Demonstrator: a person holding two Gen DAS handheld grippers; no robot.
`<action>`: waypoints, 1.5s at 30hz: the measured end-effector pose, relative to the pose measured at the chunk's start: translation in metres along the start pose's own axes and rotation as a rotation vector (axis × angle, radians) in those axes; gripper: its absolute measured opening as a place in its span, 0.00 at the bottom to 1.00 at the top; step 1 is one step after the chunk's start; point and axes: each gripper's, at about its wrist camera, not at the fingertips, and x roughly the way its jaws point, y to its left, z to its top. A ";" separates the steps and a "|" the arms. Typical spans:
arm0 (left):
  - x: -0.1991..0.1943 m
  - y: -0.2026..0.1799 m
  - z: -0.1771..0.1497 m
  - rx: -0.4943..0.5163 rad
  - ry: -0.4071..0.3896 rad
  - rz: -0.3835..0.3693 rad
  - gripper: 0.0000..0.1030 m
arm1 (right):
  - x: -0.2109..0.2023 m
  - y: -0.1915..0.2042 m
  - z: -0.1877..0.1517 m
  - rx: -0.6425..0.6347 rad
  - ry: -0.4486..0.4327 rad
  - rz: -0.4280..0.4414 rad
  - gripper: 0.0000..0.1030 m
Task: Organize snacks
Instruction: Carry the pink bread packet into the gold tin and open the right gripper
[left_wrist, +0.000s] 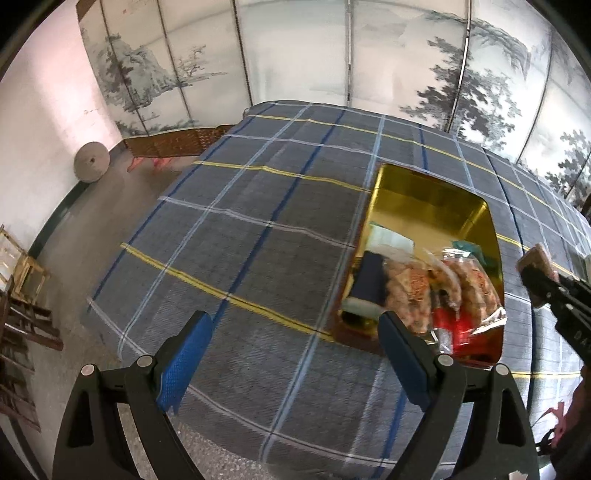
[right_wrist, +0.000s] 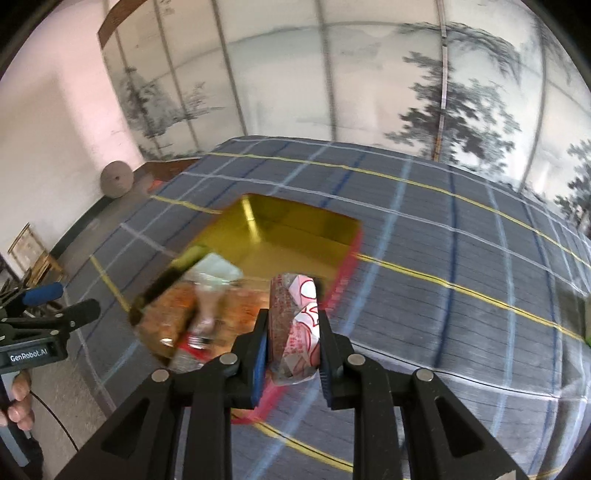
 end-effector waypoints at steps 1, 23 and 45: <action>0.000 0.003 0.000 -0.005 0.000 0.003 0.87 | 0.002 0.005 0.001 -0.003 0.004 0.008 0.22; 0.007 0.031 -0.009 -0.020 0.038 0.027 0.87 | 0.049 0.051 0.006 -0.075 0.068 -0.023 0.22; -0.002 0.008 -0.012 0.014 0.036 0.010 0.87 | 0.045 0.057 0.001 -0.070 0.079 -0.013 0.56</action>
